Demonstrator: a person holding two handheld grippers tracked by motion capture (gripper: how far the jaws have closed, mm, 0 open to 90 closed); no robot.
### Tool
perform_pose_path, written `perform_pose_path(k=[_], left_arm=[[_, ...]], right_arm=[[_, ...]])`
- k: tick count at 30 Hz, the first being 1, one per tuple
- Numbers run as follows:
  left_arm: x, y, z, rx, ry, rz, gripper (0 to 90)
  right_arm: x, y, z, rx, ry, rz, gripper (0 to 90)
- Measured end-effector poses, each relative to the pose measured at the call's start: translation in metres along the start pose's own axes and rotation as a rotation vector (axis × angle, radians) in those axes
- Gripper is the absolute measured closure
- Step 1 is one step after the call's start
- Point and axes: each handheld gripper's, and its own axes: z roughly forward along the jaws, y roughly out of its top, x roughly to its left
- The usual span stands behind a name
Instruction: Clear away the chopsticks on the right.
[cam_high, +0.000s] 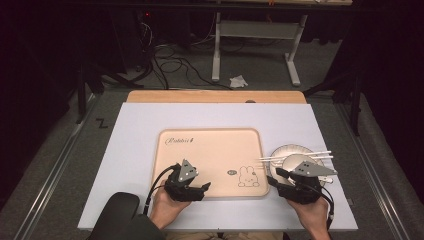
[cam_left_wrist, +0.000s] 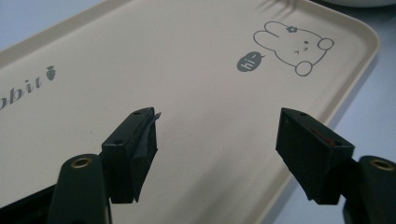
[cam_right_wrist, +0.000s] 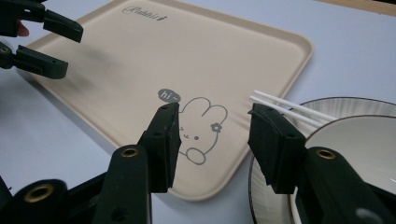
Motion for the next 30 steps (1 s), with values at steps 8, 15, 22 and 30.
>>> perform_pose_path(k=[8, 15, 22, 30], left_arm=[[-0.001, 0.004, 0.003, 0.003, -0.009, 0.005, 29.6], [0.002, 0.004, 0.004, 0.011, 0.006, 0.001, 29.6], [0.002, -0.001, -0.002, 0.010, 0.029, -0.003, 29.4], [0.007, -0.010, -0.008, 0.024, 0.068, -0.049, 30.6]], right_arm=[[-0.007, -0.001, -0.016, -0.009, -0.028, 0.051, 56.2], [-0.018, -0.001, -0.022, -0.014, -0.043, 0.095, 56.1], [-0.024, 0.006, -0.028, -0.023, -0.095, 0.071, 54.7], [-0.035, 0.022, -0.026, -0.020, -0.115, 0.033, 48.7]])
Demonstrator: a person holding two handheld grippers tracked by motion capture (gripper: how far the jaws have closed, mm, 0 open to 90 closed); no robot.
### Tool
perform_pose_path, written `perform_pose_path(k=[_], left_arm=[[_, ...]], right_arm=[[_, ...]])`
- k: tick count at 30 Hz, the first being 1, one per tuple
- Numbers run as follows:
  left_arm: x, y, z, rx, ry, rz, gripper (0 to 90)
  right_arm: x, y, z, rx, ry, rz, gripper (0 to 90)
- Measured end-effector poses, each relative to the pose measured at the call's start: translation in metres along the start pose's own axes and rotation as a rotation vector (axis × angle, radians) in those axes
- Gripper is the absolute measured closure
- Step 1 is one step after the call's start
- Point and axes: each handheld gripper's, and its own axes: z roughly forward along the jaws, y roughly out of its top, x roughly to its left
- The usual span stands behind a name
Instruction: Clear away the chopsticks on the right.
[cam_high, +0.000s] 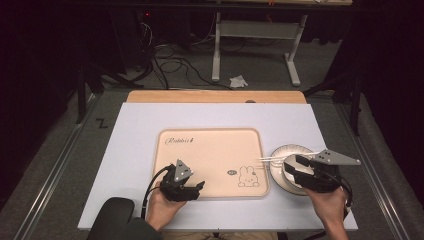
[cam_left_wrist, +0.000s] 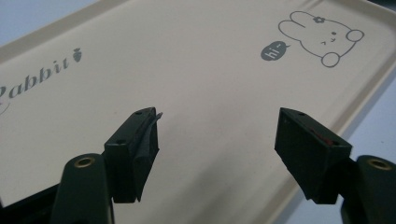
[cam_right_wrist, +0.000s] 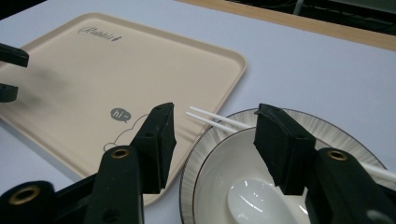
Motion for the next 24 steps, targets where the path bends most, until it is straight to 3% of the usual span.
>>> perform_pose_path(k=[8, 9, 13, 20, 24], left_arm=[[0.005, -0.012, -0.011, 0.014, 0.037, -0.049, 30.8], [0.005, -0.015, -0.014, 0.011, 0.051, -0.059, 31.3], [0.007, -0.019, -0.018, 0.009, 0.060, -0.077, 31.6], [0.007, -0.025, -0.018, 0.038, 0.093, -0.097, 31.7], [0.010, -0.026, -0.019, 0.040, 0.075, -0.133, 31.8]], right_arm=[[-0.018, 0.013, 0.001, -0.025, 0.004, -0.011, 54.6], [-0.022, 0.016, 0.001, -0.053, -0.007, -0.016, 56.4], [-0.030, 0.022, 0.005, -0.047, -0.010, -0.010, 57.9], [-0.057, 0.033, 0.018, 0.007, -0.012, -0.018, 64.5], [-0.067, 0.035, 0.026, 0.052, -0.009, -0.028, 70.3]])
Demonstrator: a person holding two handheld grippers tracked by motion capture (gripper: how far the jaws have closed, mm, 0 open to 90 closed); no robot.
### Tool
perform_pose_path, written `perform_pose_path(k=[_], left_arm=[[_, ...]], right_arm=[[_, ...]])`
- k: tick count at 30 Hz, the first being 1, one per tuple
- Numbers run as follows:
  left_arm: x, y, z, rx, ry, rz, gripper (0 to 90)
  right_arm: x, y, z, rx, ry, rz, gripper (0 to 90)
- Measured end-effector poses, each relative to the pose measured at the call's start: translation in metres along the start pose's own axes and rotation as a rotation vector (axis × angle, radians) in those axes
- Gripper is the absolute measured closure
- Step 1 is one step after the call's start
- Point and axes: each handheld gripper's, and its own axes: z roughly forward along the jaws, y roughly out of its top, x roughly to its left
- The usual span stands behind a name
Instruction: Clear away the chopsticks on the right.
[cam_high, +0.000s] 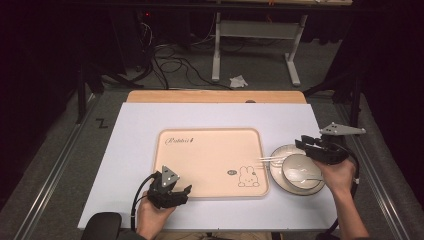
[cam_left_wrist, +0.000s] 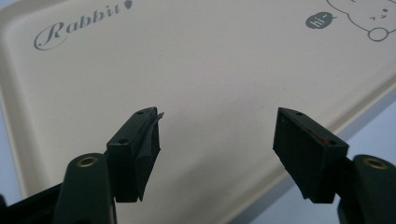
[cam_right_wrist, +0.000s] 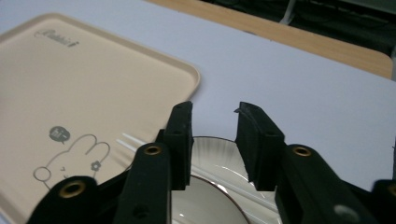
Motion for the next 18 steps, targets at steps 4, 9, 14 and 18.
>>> perform_pose_path(k=[4, 9, 14, 18], left_arm=[[0.001, 0.001, 0.001, 0.004, -0.008, -0.006, 31.8], [-0.001, 0.003, 0.002, 0.002, -0.015, 0.005, 31.6], [-0.001, 0.006, 0.008, 0.009, -0.031, 0.015, 31.0], [-0.002, 0.010, 0.011, 0.006, -0.046, 0.020, 30.8]], right_arm=[[-0.013, 0.000, 0.010, 0.079, -0.016, -0.018, 73.8], [-0.025, -0.002, 0.013, 0.130, -0.044, -0.019, 73.7], [-0.034, -0.008, 0.013, 0.184, -0.077, -0.021, 72.6], [-0.039, -0.014, 0.015, 0.217, -0.102, -0.024, 71.5]])
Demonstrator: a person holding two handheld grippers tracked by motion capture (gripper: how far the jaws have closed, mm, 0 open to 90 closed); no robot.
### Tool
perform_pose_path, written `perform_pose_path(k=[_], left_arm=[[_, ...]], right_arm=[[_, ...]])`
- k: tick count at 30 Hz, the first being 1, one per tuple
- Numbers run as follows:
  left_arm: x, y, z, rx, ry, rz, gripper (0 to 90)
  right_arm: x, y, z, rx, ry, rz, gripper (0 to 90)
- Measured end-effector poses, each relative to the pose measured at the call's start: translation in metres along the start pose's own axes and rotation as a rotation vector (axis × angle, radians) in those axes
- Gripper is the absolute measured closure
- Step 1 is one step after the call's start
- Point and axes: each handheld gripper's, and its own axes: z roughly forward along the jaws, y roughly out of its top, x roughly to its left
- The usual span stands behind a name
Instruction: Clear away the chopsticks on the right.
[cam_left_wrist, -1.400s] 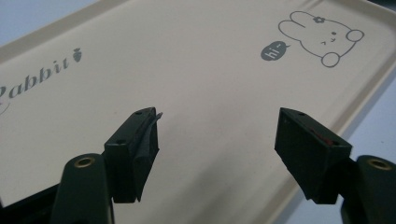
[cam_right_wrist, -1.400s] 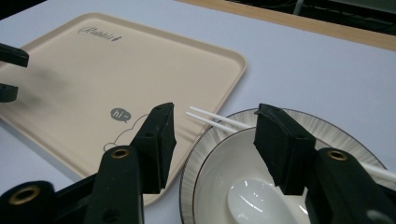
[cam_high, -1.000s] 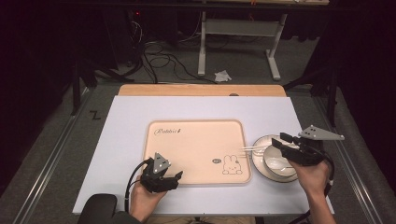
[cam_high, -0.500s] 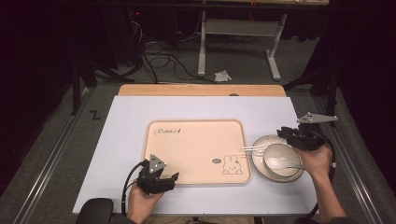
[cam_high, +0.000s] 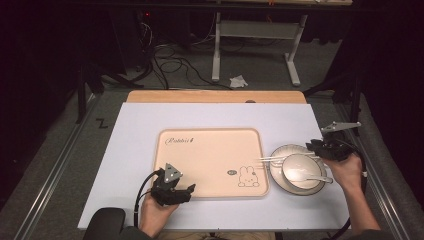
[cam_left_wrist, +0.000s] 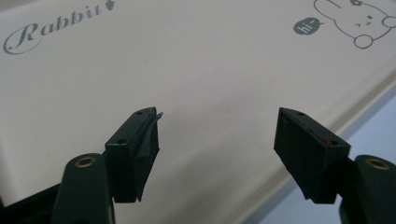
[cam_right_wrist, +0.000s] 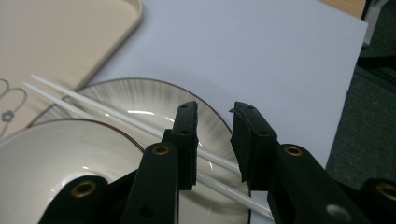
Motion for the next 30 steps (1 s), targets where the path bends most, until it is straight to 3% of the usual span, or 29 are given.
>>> perform_pose_path(k=[3, 16, 25, 30], left_arm=[[-0.001, 0.003, 0.002, -0.006, -0.012, 0.007, 30.8], [-0.003, 0.006, 0.006, -0.001, -0.033, 0.011, 30.8], [-0.003, 0.004, 0.006, -0.002, -0.032, 0.004, 30.4], [-0.002, 0.003, 0.005, 0.000, -0.028, 0.001, 30.1]], right_arm=[[-0.003, -0.005, 0.006, 0.049, -0.016, 0.004, 70.3], [-0.008, -0.006, 0.021, 0.136, -0.009, -0.014, 66.8], [-0.010, -0.007, 0.022, 0.144, -0.019, -0.036, 60.6], [-0.010, -0.005, 0.026, 0.173, -0.015, -0.073, 58.9]])
